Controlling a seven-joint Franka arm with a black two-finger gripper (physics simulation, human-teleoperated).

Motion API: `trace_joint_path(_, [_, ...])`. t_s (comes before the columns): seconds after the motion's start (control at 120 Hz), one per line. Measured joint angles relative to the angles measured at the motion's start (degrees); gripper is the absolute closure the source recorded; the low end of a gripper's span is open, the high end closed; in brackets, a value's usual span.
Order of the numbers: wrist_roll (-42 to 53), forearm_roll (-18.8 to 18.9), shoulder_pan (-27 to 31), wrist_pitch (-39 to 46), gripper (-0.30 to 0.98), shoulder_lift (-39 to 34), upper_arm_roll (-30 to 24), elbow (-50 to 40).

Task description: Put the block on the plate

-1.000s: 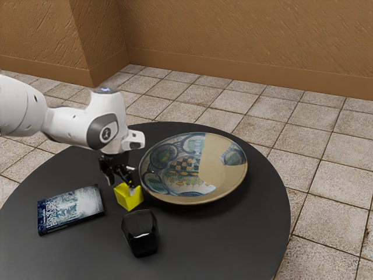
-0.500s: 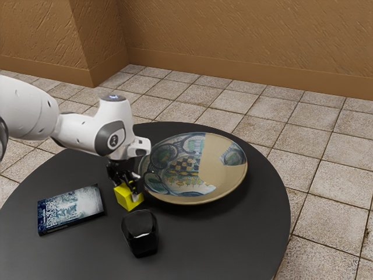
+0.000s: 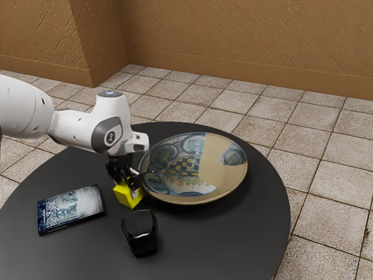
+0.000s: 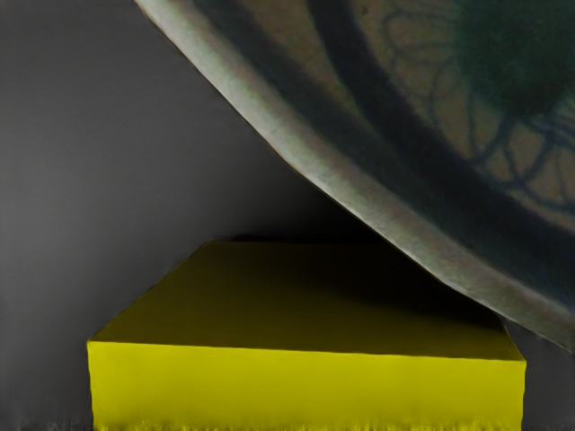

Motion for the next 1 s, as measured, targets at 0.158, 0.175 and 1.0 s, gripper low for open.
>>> trace_joint_path(0.158, [-0.63,0.63,0.11,-0.38,0.44,-1.63,0.08,-0.12])
trace_joint_path(0.175, [-0.70,0.72,0.11,-0.49,0.44,-1.94,0.09,-0.15])
trace_joint_path(1.0, [-5.12,8.87,-5.64,-8.26,0.46,-0.41,-4.81,15.18])
